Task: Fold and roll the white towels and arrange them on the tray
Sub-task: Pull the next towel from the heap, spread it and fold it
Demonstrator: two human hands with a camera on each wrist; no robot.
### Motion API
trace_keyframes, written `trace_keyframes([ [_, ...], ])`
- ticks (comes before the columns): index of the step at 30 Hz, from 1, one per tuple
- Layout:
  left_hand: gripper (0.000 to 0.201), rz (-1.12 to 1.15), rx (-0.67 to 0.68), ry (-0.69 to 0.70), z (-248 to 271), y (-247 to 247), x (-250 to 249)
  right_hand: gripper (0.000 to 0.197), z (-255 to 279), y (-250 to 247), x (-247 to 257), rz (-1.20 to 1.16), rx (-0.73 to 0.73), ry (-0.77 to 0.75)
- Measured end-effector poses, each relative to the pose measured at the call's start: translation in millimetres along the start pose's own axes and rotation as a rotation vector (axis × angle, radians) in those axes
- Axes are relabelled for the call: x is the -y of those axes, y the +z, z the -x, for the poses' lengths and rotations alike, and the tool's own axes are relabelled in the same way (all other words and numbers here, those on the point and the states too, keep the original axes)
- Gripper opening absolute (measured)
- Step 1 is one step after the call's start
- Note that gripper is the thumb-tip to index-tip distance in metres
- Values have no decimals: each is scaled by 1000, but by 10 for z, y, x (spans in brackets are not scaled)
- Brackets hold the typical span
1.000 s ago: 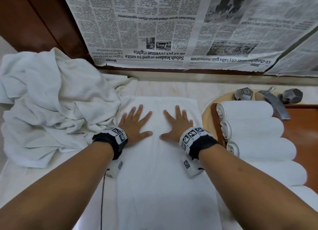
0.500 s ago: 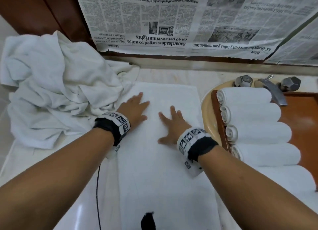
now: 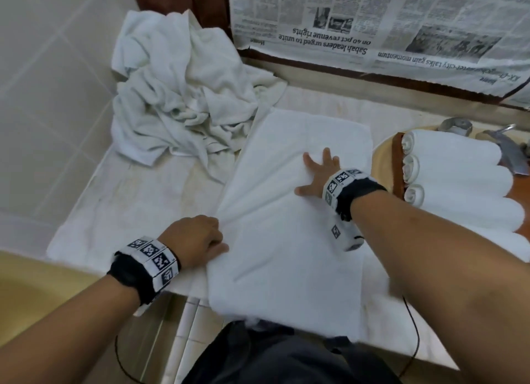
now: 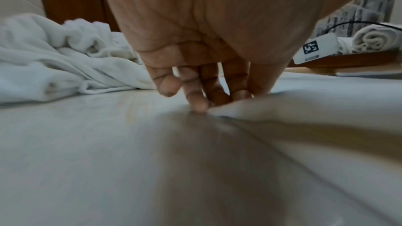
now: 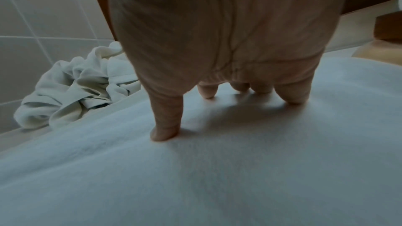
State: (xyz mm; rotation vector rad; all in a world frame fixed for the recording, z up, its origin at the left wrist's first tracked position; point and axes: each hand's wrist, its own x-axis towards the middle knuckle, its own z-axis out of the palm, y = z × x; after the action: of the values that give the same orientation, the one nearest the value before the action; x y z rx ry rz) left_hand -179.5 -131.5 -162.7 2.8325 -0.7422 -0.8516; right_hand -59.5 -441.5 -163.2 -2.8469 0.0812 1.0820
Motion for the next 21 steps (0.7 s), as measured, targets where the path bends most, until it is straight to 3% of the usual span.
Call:
trace_keyframes([
  [4,32,-137,-98,-88,207,180,-172,98,98,68,105,40,-68,40],
  [8,23,-216,-151,-217,261,368,-484,75,485,328,410,39,-278,-89],
  [12,19,-224,-262,-315,283,482,-606,97,1011,865,616,-80,-51,-149],
  [14,17,-194,-326,-266,327,494,-670,112,1139,1091,543,-69,34,-162],
  [17,12,-55,-351,15,451,669,-770,115,1166,1189,396,-41,41,-179],
  [18,19,-21,-334,82,507,759,-781,113,1152,1186,355,-31,43,-185],
  [21,40,-44,-371,84,719,980,-732,109,1135,1194,268,-24,65,-195],
])
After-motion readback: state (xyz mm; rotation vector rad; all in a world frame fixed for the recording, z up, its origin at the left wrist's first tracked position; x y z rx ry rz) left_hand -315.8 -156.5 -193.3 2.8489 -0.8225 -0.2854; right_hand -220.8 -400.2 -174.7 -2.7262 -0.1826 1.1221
